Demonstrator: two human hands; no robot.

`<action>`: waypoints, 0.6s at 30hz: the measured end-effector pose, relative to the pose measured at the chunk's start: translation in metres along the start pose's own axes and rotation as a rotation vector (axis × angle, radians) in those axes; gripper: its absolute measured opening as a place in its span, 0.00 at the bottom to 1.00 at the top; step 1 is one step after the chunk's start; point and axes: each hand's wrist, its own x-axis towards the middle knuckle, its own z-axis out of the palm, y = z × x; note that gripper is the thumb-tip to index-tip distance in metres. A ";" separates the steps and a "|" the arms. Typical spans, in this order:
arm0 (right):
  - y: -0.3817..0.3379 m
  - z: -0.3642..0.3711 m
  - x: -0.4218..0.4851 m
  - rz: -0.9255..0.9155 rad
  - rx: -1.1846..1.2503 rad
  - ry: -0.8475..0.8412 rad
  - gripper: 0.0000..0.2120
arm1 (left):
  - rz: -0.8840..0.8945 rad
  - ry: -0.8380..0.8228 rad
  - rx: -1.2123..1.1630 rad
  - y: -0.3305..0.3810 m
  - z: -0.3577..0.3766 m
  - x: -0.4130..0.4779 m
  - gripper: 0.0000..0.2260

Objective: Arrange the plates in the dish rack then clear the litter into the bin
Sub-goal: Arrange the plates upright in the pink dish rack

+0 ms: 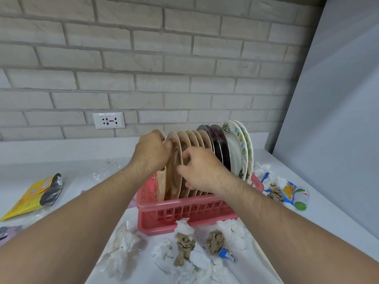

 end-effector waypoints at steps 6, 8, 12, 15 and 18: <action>-0.003 0.007 0.007 0.003 -0.009 0.069 0.13 | 0.018 -0.036 -0.055 -0.010 0.001 -0.008 0.14; -0.006 0.011 0.012 0.020 0.001 0.075 0.16 | 0.025 -0.042 -0.051 -0.012 -0.001 -0.007 0.14; -0.010 0.015 0.024 0.026 -0.014 0.094 0.20 | 0.018 -0.062 -0.082 -0.013 -0.005 -0.005 0.14; -0.012 0.018 0.029 0.021 -0.004 0.099 0.20 | 0.012 -0.044 -0.087 -0.013 -0.007 -0.006 0.14; -0.013 0.021 0.027 0.012 0.011 0.083 0.16 | 0.012 -0.026 -0.066 -0.012 -0.008 -0.009 0.14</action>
